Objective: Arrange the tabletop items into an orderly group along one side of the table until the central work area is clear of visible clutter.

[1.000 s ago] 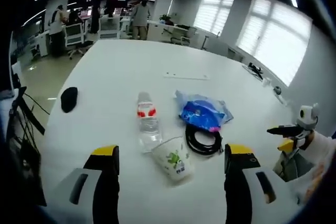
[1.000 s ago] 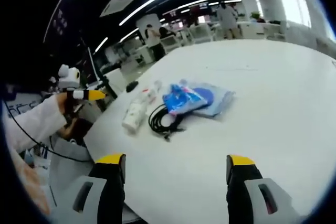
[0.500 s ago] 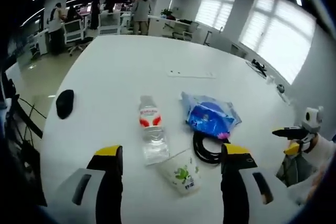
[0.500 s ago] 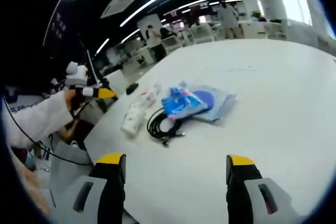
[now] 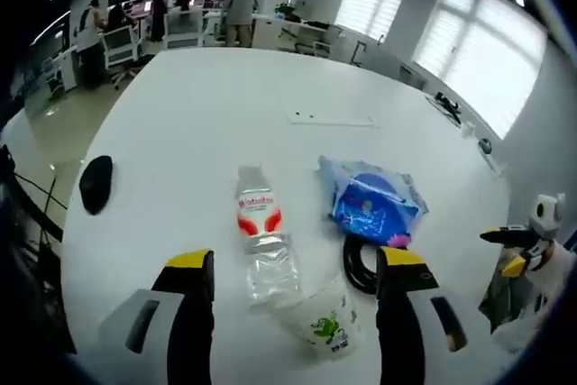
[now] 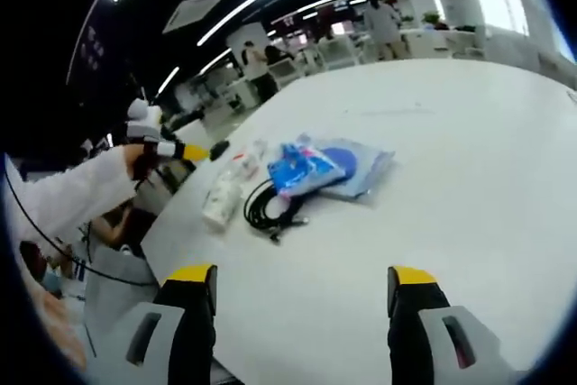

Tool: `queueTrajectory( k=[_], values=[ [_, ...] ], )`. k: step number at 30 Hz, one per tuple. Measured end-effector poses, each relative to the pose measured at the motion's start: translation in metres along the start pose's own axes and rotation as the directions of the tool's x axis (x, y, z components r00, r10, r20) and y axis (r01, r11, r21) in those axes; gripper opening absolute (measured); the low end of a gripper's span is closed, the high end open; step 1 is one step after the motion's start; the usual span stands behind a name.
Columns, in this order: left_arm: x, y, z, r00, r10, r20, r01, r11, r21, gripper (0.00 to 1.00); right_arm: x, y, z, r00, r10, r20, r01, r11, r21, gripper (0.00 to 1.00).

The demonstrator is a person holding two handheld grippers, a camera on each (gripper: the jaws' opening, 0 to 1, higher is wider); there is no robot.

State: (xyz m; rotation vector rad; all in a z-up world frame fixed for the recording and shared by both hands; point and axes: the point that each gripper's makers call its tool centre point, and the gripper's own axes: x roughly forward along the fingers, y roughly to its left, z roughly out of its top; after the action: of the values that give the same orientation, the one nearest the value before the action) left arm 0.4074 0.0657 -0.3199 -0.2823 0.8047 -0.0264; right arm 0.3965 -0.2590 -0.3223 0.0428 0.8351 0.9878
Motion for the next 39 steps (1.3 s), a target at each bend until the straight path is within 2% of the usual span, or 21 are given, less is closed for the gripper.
queueTrajectory(
  k=[6, 9, 15, 22, 30, 39],
  values=[
    [0.015, 0.006, 0.002, 1.000, 0.008, -0.019, -0.008, 1.000, -0.011, 0.71, 0.003, 0.000, 0.000, 1.000, 0.002, -0.002, -0.002, 1.000, 0.007, 0.78],
    [0.023, 0.007, 0.001, 1.000, 0.012, -0.027, -0.013, 0.999, -0.047, 0.70, 0.006, 0.000, -0.002, 1.000, 0.006, -0.006, -0.006, 1.000, 0.014, 0.78],
    [0.039, 0.008, 0.005, 0.999, 0.040, -0.031, -0.041, 0.999, -0.034, 0.67, 0.008, 0.004, -0.004, 1.000, 0.015, -0.013, -0.015, 0.999, 0.031, 0.78],
    [0.059, 0.009, 0.003, 0.998, 0.042, -0.054, -0.047, 0.996, -0.082, 0.62, 0.012, 0.006, -0.007, 1.000, 0.019, -0.024, -0.018, 0.999, 0.043, 0.78],
    [0.071, 0.010, -0.001, 0.995, 0.057, -0.084, -0.062, 0.996, -0.063, 0.62, 0.015, 0.004, -0.012, 0.999, 0.020, -0.040, -0.017, 0.998, 0.057, 0.78],
    [0.089, 0.021, -0.004, 0.990, 0.080, -0.119, -0.087, 0.995, -0.051, 0.60, 0.022, 0.002, -0.016, 0.998, 0.025, -0.052, -0.021, 0.998, 0.067, 0.78]
  ],
)
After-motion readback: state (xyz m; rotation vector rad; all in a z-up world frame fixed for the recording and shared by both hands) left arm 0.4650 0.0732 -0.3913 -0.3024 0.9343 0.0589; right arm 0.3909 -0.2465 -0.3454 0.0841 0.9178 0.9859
